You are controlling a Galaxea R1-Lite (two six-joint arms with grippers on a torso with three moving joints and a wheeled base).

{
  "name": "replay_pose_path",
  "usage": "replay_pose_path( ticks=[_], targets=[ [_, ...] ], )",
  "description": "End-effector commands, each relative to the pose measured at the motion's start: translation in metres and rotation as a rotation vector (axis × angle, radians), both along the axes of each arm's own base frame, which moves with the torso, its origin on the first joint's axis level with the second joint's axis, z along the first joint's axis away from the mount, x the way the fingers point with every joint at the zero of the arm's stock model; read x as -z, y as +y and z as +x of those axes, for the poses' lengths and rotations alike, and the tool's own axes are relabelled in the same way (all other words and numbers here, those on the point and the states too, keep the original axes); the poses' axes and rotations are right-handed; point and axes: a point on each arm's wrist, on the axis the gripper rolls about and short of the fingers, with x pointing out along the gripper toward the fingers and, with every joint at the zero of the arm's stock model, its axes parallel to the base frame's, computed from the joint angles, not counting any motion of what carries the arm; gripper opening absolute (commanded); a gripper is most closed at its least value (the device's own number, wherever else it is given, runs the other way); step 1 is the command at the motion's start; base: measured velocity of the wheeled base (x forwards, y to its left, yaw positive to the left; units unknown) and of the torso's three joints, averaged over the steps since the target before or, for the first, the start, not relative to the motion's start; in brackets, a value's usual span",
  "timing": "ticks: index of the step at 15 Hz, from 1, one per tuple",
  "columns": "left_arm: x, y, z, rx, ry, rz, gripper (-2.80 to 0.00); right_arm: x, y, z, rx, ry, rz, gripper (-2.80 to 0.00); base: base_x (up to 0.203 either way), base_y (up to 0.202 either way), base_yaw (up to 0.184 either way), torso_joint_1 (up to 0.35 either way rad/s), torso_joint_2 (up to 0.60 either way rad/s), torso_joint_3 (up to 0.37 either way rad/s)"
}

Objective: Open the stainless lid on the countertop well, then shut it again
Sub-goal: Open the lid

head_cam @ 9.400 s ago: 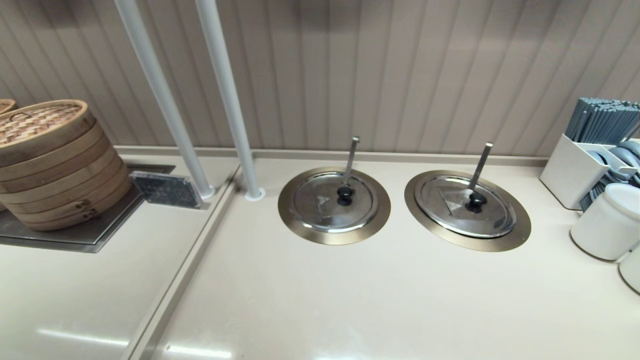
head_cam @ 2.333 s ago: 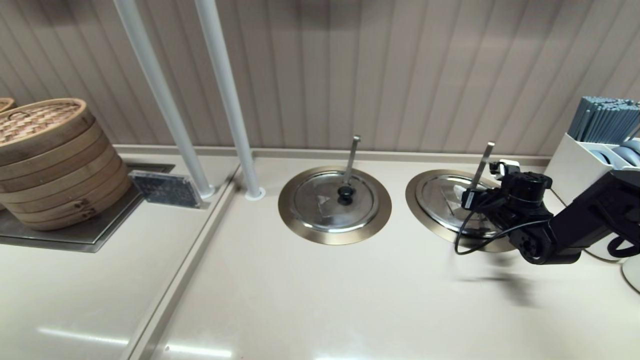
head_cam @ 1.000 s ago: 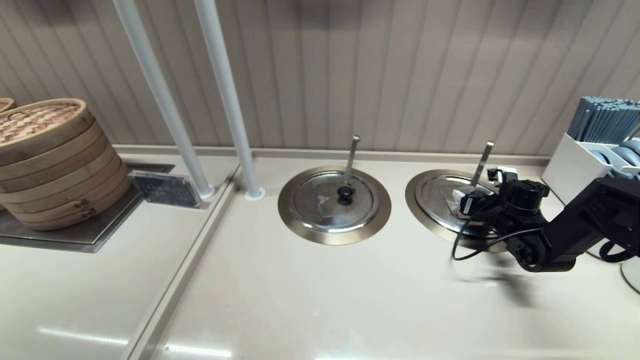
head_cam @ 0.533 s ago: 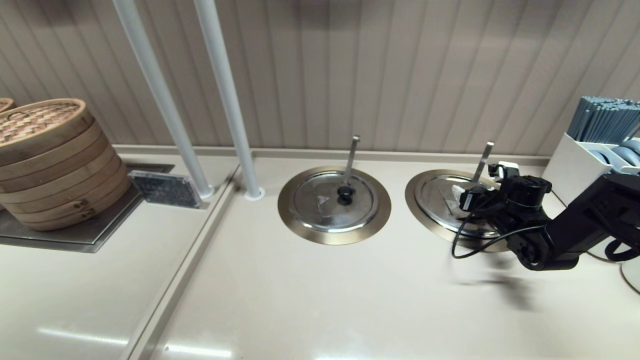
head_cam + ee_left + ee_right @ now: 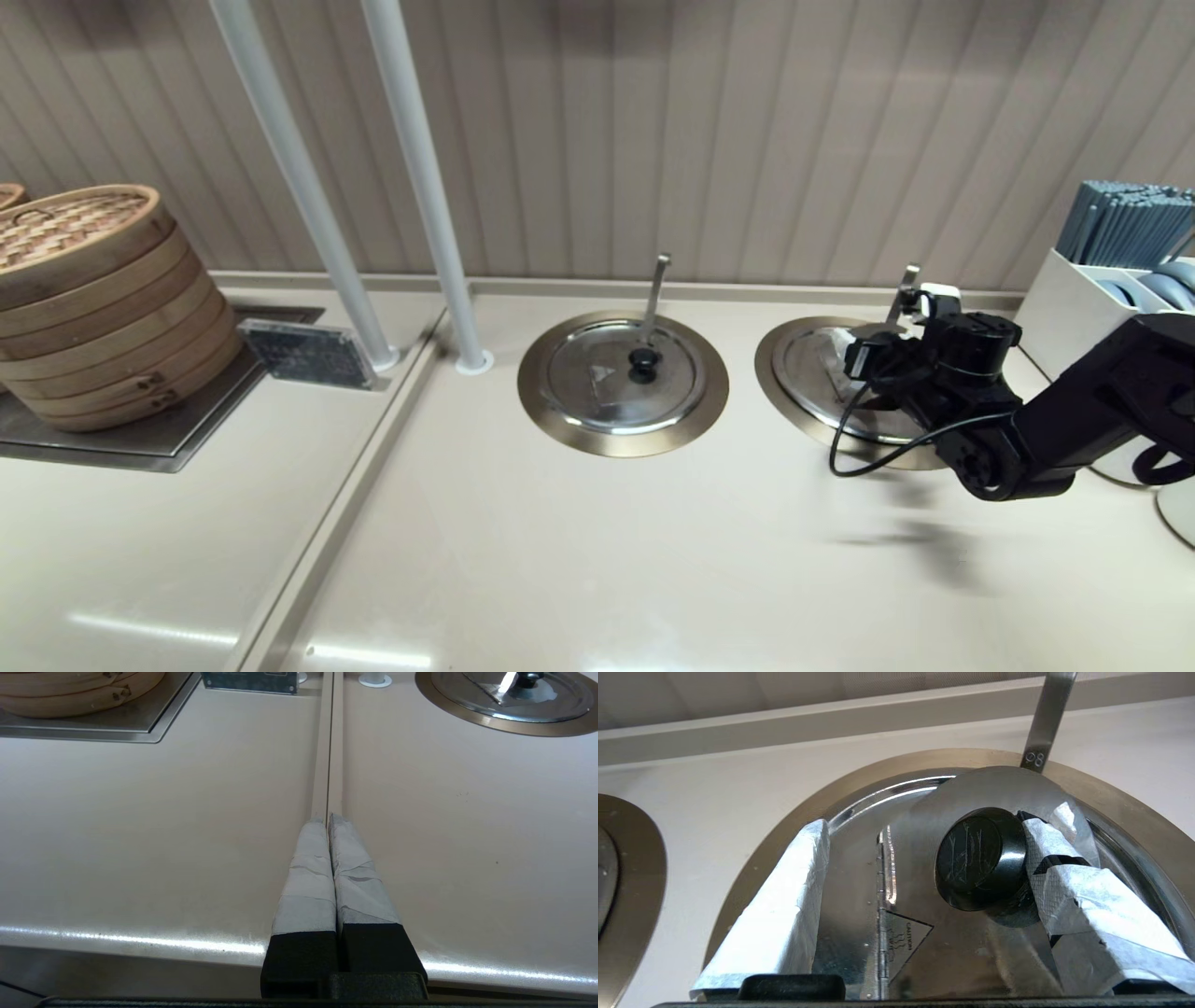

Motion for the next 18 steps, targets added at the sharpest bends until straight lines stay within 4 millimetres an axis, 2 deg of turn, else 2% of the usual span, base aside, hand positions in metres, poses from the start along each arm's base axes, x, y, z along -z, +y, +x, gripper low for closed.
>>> replay_pose_path(
  ticks=[1,6,12,18],
  targets=[
    [0.0,0.0,0.0,0.0,0.0,0.0,-2.8,-0.004,0.009,-0.002,-0.019,-0.009,0.002,0.0,0.0,0.0,0.0,0.0,0.0,0.0],
    [0.0,0.0,0.0,0.0,0.001,0.0,-2.8,-0.01,0.028,-0.013,-0.066,-0.014,0.003,0.0,0.0,0.0,0.0,0.0,0.0,0.0],
    [0.0,0.0,0.0,0.0,-0.001,0.0,-2.8,-0.019,0.065,-0.035,-0.133,-0.03,0.005,0.0,0.0,0.0,0.0,0.0,0.0,0.0],
    [0.0,0.0,0.0,0.0,0.001,0.0,-2.8,-0.051,0.078,-0.056,-0.163,-0.092,0.017,0.0,0.0,0.0,0.0,0.0,0.0,0.0]
  ],
)
